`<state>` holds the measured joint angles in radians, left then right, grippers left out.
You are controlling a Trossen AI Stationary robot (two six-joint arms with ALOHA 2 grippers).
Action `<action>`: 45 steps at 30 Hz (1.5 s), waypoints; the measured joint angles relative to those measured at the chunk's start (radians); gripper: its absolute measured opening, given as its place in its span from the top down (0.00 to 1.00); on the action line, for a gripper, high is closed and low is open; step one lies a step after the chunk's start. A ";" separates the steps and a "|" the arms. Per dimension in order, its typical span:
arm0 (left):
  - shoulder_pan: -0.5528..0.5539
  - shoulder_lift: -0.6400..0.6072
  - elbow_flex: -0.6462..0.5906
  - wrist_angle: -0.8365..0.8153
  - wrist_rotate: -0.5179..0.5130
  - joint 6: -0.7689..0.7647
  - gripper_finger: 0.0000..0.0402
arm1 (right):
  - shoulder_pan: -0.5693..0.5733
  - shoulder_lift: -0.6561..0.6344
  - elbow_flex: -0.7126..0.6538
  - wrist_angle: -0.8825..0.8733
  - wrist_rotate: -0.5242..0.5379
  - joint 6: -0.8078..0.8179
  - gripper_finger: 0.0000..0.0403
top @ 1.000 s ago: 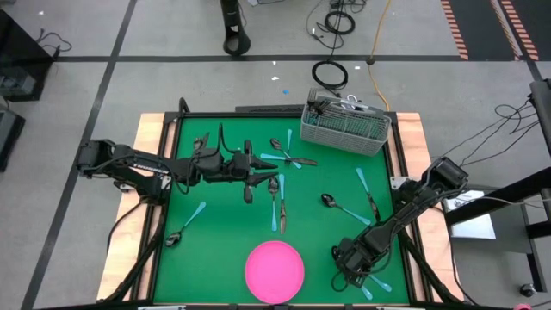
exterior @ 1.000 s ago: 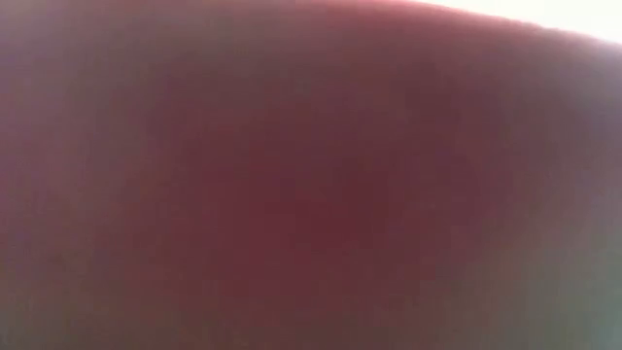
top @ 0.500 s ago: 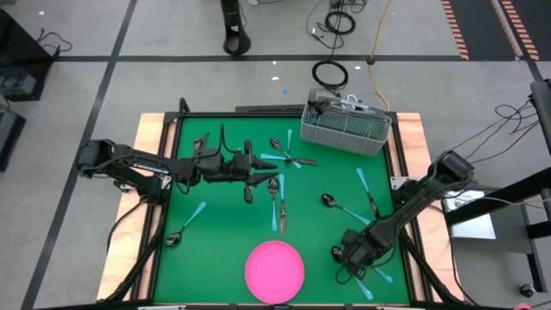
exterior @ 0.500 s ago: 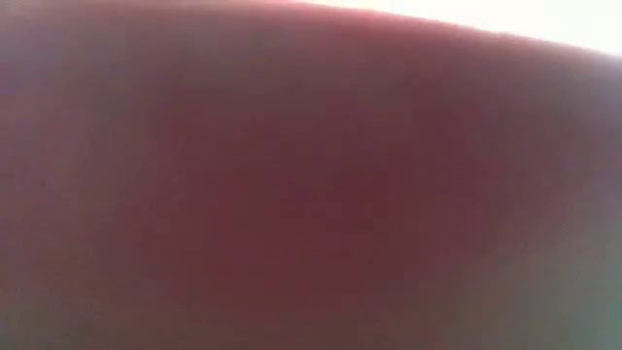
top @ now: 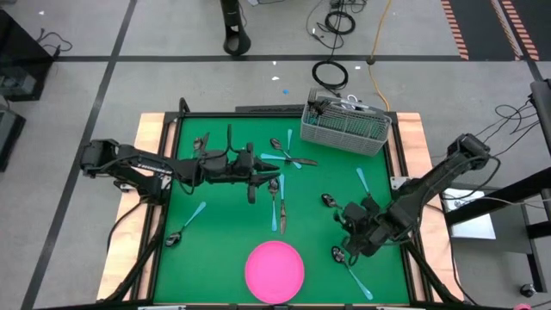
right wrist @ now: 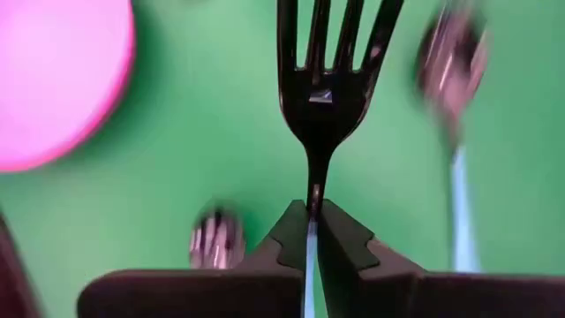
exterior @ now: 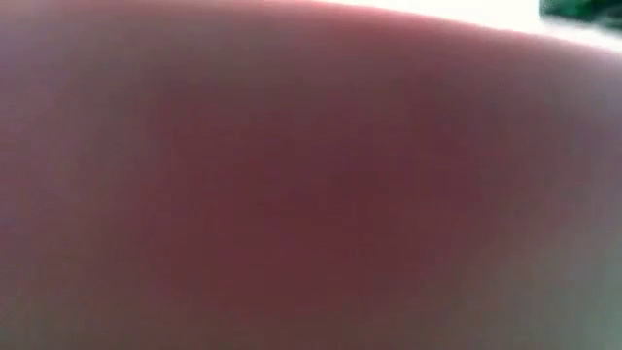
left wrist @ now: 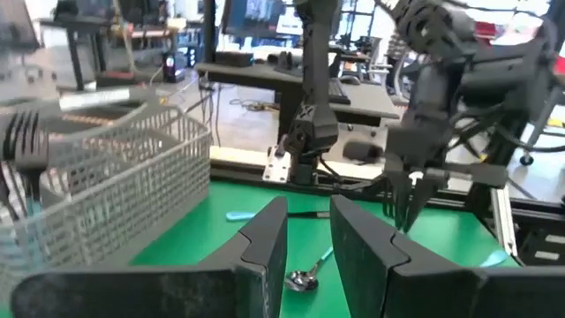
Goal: Sort silverware
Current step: Put the blue fork into the utensil holder
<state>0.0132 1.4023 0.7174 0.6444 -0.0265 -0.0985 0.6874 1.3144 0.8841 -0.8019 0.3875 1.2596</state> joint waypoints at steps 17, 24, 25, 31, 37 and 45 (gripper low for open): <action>-0.003 0.319 0.105 0.221 0.196 -0.157 0.78 | -0.234 -0.084 0.002 0.432 0.184 -0.846 1.00; -0.020 0.366 0.146 0.257 0.204 -0.028 0.77 | -0.300 -0.084 0.002 0.545 0.084 -1.025 1.00; -0.024 0.366 0.148 0.267 0.205 -0.006 0.76 | -0.310 -0.084 0.003 0.553 0.073 -1.042 1.00; -0.042 0.366 0.168 0.283 0.206 0.030 0.62 | -0.361 -0.084 0.003 0.575 0.001 -1.118 1.00; -0.043 0.365 0.171 0.283 0.189 0.030 0.48 | -0.396 -0.084 0.003 0.638 -0.055 -1.178 1.00; -0.043 0.365 0.171 0.288 0.187 0.081 0.44 | -0.434 -0.084 0.003 0.664 -0.106 -1.172 1.00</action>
<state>-0.0301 1.7676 0.8879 0.9329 0.1600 -0.0171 0.2533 1.2304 0.8867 -0.1383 0.2814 0.0878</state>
